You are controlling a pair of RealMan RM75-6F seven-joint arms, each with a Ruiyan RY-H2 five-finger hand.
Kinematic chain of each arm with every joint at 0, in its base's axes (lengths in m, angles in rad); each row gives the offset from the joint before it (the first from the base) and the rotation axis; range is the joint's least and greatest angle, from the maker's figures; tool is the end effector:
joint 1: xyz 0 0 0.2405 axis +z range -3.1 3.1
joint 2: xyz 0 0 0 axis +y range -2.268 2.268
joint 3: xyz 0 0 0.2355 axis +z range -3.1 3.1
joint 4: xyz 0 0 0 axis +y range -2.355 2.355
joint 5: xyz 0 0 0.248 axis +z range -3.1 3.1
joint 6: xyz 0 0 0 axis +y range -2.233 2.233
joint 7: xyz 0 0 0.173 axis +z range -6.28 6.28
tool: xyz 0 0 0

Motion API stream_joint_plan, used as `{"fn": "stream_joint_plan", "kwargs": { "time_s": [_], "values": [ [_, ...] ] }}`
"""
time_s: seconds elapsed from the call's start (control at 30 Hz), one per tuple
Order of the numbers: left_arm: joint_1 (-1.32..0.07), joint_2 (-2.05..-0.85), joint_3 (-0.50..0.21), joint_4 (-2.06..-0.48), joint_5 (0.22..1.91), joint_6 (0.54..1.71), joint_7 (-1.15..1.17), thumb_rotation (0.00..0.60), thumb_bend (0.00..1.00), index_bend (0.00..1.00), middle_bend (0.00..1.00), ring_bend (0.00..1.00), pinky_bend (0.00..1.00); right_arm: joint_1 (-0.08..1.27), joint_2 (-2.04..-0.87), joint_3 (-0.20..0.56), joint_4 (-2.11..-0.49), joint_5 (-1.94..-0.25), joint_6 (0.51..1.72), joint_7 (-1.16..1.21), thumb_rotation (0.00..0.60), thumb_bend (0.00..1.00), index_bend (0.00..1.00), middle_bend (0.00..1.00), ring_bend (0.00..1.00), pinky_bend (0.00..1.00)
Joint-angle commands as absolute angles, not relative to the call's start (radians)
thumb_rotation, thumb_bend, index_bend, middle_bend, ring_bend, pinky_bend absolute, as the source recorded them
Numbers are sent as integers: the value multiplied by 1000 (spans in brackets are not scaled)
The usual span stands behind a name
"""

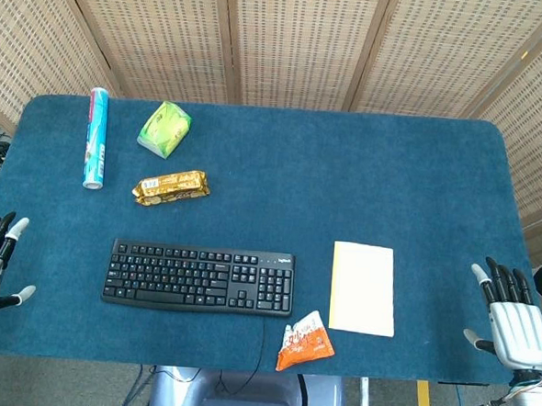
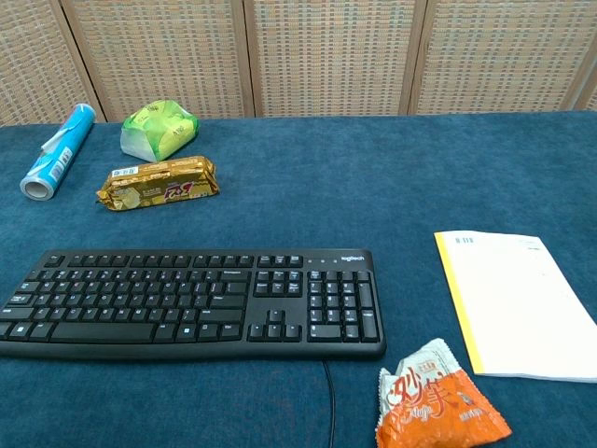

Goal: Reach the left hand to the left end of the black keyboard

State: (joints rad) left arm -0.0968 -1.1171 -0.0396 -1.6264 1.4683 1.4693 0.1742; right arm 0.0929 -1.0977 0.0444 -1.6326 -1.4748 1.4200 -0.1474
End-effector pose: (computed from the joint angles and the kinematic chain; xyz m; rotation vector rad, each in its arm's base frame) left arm -0.3087 0.2124 0.1121 -1.4322 -0.8048 -0.7626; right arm -0.3123 -0.2121 0.1102 1.4576 -0.8462 0.7483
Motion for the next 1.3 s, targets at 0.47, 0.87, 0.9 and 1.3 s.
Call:
{"fn": "stream_joint_plan", "kwargs": {
  "time_s": [0.47, 0.87, 0.9, 1.3],
  "values": [
    [-97, -1117, -42, -1627, 1466, 1470, 173, 600, 55, 0, 0, 0, 0, 94, -1102, 42, -1636, -1485, 1425, -151, 600, 28, 58, 0, 0, 0],
    [-97, -1117, -40, -1631, 1465, 1470, 185, 600, 64, 0, 0, 0, 0, 91, -1100, 43, -1636, -1483, 1428, -147, 600, 29, 58, 0, 0, 0],
    [-96, -1117, -40, -1632, 1465, 1470, 187, 600, 64, 0, 0, 0, 0, 92, -1100, 42, -1636, -1484, 1427, -148, 600, 29, 58, 0, 0, 0],
    [-97, -1120, -40, -1638, 1461, 1468, 202, 600, 88, 0, 0, 0, 0, 93, -1102, 39, -1636, -1483, 1422, -156, 600, 29, 58, 0, 0, 0]
  ]
}}
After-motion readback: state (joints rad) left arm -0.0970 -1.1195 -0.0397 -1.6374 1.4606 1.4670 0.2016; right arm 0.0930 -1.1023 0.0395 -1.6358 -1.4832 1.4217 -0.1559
